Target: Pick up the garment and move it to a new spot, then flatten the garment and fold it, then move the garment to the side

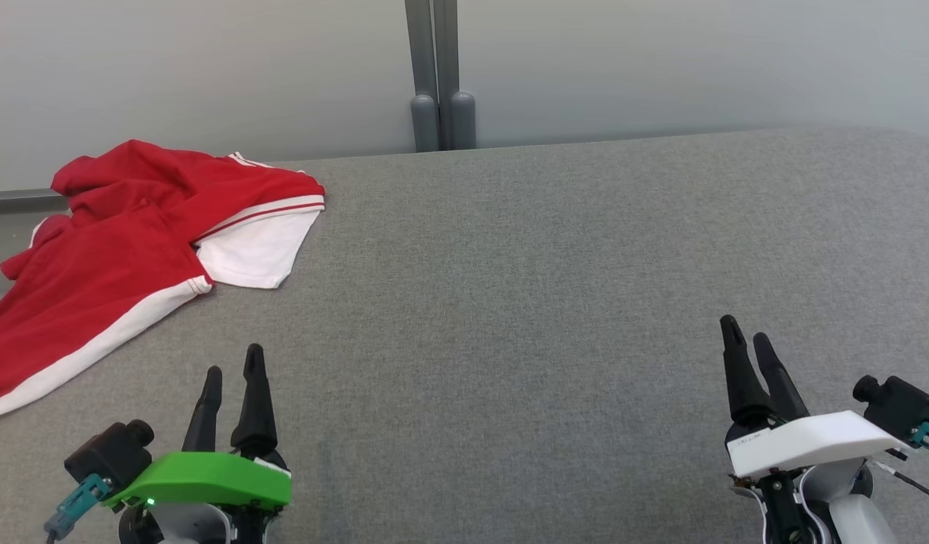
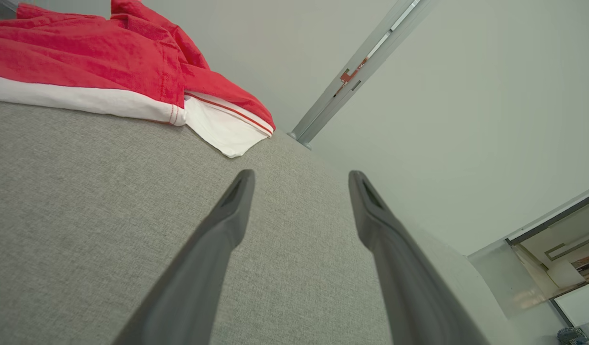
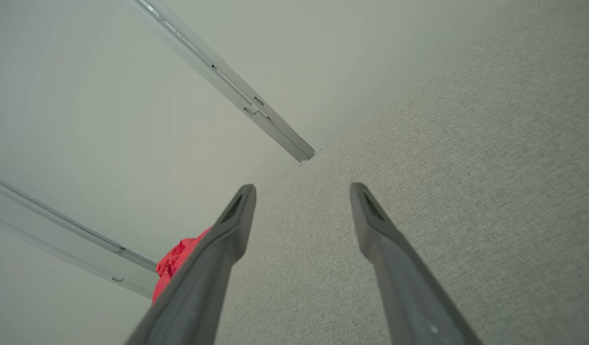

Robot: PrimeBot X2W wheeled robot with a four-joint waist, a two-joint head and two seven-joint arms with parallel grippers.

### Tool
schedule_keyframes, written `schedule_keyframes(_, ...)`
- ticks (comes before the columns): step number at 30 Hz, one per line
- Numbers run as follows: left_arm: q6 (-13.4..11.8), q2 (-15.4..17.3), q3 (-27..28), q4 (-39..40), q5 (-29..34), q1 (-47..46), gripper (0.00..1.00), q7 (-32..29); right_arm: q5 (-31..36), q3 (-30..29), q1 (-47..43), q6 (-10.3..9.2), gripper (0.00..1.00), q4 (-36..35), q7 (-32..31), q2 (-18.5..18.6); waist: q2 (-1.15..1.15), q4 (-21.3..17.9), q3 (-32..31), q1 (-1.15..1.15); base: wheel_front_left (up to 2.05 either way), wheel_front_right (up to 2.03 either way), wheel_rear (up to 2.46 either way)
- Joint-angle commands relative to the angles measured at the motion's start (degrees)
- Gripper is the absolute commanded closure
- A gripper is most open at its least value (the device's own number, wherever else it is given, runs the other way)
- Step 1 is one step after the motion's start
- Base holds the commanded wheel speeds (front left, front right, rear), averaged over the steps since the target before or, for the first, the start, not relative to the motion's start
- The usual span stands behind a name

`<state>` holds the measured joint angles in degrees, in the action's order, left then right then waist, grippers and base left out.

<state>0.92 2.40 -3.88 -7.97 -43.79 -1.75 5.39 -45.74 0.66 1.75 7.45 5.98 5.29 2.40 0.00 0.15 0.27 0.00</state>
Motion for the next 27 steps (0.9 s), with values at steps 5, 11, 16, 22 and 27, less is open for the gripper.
schedule_keyframes(5, -0.5, 0.4, -0.5, 0.9, 5.3, 0.3, 0.0, 1.3, 5.5, 0.9, -0.1, 0.03, 0.0, -1.2, 1.4, 0.4, 0.0, 0.0, 0.0, 0.0, 0.0, 0.0, 0.0)
schedule_keyframes(11, -0.8, 0.5, -0.9, 0.4, 9.8, 0.9, 0.0, 2.3, 10.2, 1.7, -0.2, 0.03, 0.0, -1.4, 2.3, 0.4, 0.0, 0.0, 0.0, 0.0, 0.0, 0.0, 0.0)
schedule_keyframes(16, -0.9, 0.5, -1.3, 0.2, 13.3, 0.9, 0.0, 3.0, 14.1, 2.4, -0.3, 0.03, 0.0, -1.4, 3.1, 0.4, 0.0, 0.0, 0.0, 0.0, 0.0, 0.0, 0.0)
schedule_keyframes(22, -1.1, 0.5, -1.8, 0.1, 17.1, 1.2, 0.0, 3.9, 18.2, 3.2, -0.5, 0.04, 0.0, -1.1, 4.0, 0.4, 0.0, -0.1, 0.0, 0.0, 0.0, 0.0, 0.0)
schedule_keyframes(27, -1.4, 0.6, -2.2, 0.0, 20.2, 1.5, 0.0, 4.6, 21.6, 3.6, -0.8, 0.03, 0.0, -0.4, 4.7, 0.5, 0.0, -0.2, 0.0, 0.0, 0.0, 0.0, 0.0)
